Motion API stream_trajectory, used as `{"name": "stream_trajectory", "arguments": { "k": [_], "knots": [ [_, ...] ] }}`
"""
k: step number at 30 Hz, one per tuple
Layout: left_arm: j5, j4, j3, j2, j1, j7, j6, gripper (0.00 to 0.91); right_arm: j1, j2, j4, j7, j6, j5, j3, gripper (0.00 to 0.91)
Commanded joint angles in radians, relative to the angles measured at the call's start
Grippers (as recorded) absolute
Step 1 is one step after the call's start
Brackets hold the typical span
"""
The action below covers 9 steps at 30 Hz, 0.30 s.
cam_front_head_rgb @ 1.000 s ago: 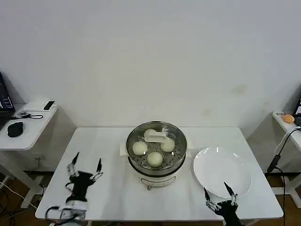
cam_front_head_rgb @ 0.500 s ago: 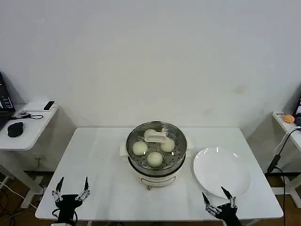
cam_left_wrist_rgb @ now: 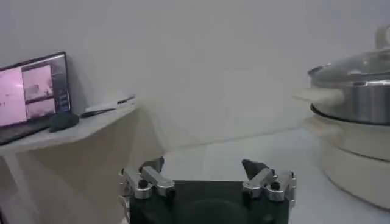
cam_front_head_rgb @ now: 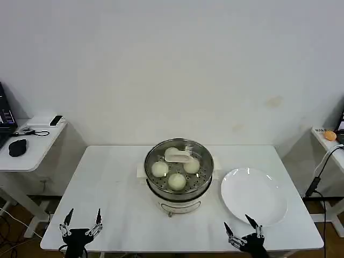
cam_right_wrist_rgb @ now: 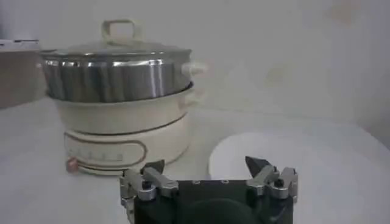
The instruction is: Take steamed baozi put them in steamer then cover it.
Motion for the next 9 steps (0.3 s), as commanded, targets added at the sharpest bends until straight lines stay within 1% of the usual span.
{"name": "stream_trajectory", "arguments": {
  "k": [1, 9],
  "knots": [
    [-0.008, 0.005, 0.003, -0.007, 0.004, 0.017, 0.036, 0.907, 0.000, -0.027, 0.011, -0.004, -0.012, 0.039, -0.032, 0.907],
    [-0.010, -0.010, 0.022, -0.011, 0.001, 0.018, 0.039, 0.907, -0.012, -0.023, 0.010, 0.000, -0.007, 0.022, -0.040, 0.907]
  ]
}}
